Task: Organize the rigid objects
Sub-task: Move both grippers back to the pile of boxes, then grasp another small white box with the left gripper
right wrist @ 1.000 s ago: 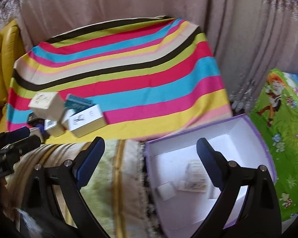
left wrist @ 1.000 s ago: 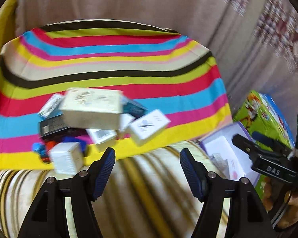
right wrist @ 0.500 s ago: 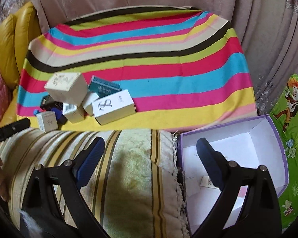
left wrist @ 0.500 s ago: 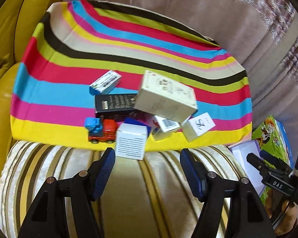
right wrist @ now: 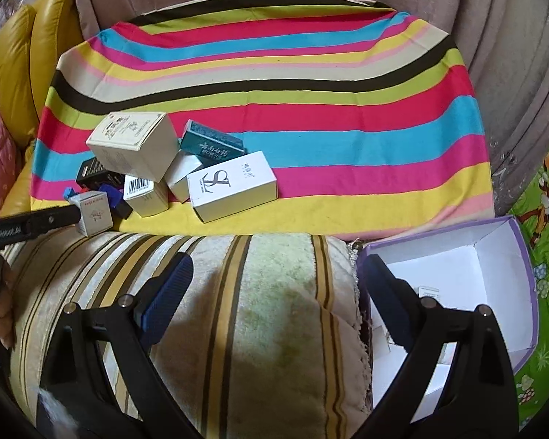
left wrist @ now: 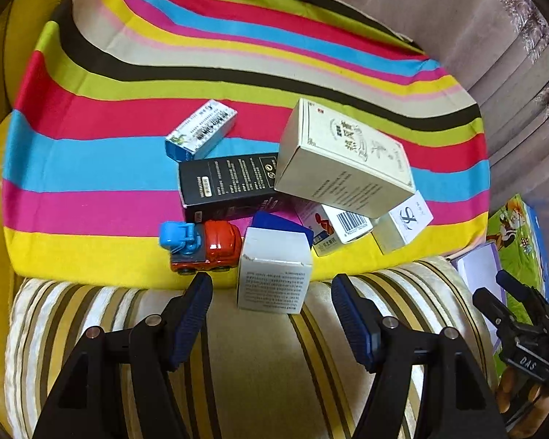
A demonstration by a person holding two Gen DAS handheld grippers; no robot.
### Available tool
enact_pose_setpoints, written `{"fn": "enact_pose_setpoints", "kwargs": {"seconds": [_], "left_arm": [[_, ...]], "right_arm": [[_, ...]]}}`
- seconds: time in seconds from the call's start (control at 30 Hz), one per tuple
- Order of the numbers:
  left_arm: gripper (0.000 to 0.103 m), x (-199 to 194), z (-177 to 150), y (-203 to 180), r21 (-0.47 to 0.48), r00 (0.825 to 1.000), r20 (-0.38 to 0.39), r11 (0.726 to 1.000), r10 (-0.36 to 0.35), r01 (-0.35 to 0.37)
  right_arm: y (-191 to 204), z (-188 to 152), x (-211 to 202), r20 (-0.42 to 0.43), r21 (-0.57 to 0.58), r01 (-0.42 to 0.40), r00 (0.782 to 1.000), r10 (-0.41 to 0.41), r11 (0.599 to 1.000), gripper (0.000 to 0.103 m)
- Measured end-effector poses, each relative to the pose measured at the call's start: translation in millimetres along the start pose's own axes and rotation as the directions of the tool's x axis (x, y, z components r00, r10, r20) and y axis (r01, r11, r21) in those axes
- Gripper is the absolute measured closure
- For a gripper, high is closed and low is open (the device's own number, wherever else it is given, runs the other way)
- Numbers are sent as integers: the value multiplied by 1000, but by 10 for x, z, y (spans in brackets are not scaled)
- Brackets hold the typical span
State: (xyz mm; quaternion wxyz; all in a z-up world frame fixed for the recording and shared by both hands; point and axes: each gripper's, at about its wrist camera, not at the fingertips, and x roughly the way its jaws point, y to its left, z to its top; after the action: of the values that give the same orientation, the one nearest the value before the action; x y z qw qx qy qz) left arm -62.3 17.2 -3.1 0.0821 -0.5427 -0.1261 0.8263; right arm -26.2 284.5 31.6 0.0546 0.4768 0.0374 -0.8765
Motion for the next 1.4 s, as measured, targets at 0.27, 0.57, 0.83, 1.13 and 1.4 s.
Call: {"fn": "enact_pose_setpoints", "kwargs": {"seconds": [0.27, 0.57, 0.83, 1.13, 1.4], "left_arm": [[43, 179, 65, 6, 16, 999, -46, 1000, 3, -2], [59, 180, 40, 70, -4, 997, -52, 999, -50, 50], [59, -126, -78, 120, -15, 994, 70, 997, -80, 81], [59, -394, -139, 299, -125, 976, 217, 991, -14, 42], [59, -401, -42, 456, -186, 968, 250, 982, 31, 16]], "right_arm": [[74, 52, 87, -19, -16, -10, 1000, 10, 1000, 8], [261, 145, 112, -14, -11, -39, 999, 38, 999, 8], [612, 325, 19, 65, 11, -66, 996, 65, 998, 8], [1098, 538, 28, 151, 7, -69, 986, 67, 998, 8], [1323, 725, 203, 152, 71, -18, 988, 7, 997, 8]]}}
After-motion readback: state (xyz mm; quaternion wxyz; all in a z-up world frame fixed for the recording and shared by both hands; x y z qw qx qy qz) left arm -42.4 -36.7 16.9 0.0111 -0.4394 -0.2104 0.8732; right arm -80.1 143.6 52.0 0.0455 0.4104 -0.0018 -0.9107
